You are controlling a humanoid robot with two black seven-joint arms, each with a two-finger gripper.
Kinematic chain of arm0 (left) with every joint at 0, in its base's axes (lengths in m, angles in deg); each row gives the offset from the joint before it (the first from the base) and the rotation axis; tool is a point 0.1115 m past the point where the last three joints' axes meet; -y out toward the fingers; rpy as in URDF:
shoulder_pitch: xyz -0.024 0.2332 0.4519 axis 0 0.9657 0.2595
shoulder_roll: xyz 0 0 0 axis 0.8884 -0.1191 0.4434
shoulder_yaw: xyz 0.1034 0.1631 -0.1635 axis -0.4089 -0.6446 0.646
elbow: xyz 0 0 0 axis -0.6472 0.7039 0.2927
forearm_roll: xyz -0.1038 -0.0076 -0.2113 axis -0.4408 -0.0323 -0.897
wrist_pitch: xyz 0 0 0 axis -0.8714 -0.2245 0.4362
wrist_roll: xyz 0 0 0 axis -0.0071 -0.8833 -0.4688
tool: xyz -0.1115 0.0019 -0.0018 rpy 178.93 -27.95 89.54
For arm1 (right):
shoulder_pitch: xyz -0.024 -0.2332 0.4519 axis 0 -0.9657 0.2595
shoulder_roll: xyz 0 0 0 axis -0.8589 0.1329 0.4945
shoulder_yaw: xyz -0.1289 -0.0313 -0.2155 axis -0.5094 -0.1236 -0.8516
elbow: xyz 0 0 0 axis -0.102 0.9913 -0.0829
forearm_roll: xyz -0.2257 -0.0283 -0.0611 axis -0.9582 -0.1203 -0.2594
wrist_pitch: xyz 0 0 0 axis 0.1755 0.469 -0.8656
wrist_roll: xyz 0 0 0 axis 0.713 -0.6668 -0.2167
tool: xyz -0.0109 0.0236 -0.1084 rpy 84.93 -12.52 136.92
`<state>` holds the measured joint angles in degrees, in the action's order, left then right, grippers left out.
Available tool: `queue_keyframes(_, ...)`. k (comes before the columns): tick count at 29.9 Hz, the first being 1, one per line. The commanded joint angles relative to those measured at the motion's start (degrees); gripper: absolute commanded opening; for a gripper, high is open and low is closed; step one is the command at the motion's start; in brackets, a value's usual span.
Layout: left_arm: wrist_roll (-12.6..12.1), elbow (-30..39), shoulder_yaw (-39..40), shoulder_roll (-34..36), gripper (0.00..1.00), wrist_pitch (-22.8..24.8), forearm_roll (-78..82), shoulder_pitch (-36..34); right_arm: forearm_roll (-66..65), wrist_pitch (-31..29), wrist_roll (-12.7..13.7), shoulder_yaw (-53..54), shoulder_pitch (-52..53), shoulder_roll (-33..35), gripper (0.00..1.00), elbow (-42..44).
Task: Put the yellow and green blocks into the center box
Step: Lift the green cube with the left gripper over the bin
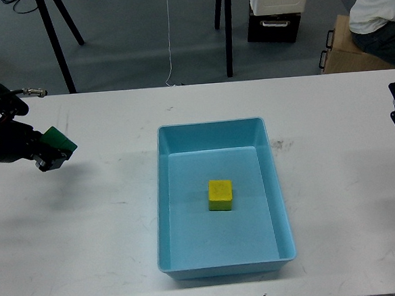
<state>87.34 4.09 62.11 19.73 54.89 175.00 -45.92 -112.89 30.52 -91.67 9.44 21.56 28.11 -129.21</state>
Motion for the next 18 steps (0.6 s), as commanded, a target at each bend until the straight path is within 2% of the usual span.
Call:
queue_keyframes(1,0.0,5.0,0.3,-3.1,0.21,0.0,0.0,-5.0,0.0,0.0,-0.5,2.2,-2.6,0.0,0.99,0.1)
queue_keyframes(6,0.0,5.4,-0.3,-13.3,0.21,0.0,0.0,-8.3,0.1,0.1,-0.5,5.0,-5.1,0.0,0.99,1.6)
queue_keyframes(11,0.0,4.5,-1.4,-22.2,0.22,0.0,0.5,-8.1,1.2,0.3,-0.5,6.9,-6.0,0.0,0.99,4.7)
queue_keyframes(18,0.0,-0.3,-6.8,-28.3,0.22,0.0,5.3,-5.1,2.9,0.3,-0.5,8.2,-6.4,0.0,0.99,7.0)
